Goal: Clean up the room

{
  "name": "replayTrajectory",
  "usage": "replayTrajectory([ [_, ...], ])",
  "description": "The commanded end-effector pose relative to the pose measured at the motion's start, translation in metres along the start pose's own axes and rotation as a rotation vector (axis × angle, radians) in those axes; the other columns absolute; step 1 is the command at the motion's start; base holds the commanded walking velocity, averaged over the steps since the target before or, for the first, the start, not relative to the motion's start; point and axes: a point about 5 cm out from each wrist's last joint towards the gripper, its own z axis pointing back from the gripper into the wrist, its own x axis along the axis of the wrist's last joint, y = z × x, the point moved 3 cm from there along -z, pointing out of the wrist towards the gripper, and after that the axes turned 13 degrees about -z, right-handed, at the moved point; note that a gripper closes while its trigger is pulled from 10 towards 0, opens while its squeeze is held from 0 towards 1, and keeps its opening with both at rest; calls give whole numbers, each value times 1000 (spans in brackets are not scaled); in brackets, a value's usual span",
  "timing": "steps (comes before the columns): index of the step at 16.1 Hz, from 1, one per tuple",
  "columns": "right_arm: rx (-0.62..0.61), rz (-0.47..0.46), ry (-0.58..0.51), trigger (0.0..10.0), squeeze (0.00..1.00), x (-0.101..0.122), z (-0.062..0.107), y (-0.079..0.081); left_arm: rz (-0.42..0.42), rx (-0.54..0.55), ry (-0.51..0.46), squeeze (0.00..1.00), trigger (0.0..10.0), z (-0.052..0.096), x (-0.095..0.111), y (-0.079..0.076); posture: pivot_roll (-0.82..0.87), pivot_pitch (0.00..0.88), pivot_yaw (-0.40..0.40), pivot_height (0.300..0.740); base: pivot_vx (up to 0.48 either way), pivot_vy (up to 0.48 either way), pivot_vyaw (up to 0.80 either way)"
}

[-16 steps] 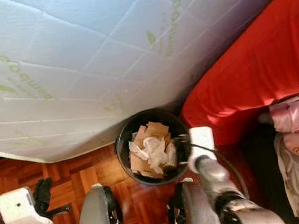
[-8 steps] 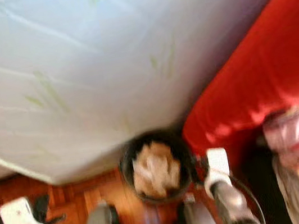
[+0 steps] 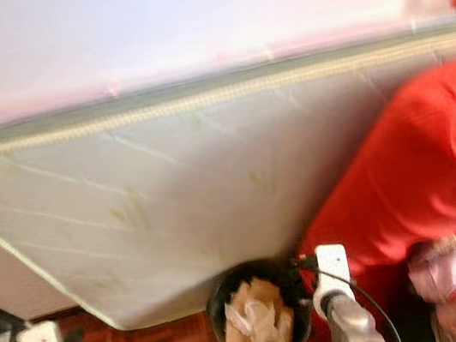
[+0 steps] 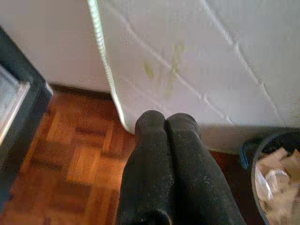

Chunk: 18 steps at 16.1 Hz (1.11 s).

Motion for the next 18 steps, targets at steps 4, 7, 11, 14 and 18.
replayTrajectory([
  [4, -95, -19, 107, 10000, 0, -29, 10, -23, -27, -74, 220, 0, 10000, 11, -52, -21, 210, 0, -43, 740, 0, 0, 0],
  [7, -190, -43, 190, 10000, 0, -51, 22, -48, -68, -143, 347, 0, 10000, 20, -76, -38, 168, 0, -41, 740, 0, 0, 0],
  [11, -253, -89, 213, 10000, 0, -59, 34, -75, -106, -174, 355, 0, 10000, 20, -78, -45, 156, 0, -35, 740, 0, 0, 0],
  [14, -253, -104, 230, 10000, 0, -64, 37, -78, -129, -167, 399, 0, 10000, 30, -91, -28, 135, 0, -13, 740, 0, 0, 0],
  [18, -235, -93, 230, 10000, 0, -67, 39, -79, -128, -139, 480, 0, 10000, 49, -114, -10, 144, 0, -40, 740, 0, 0, 0],
])
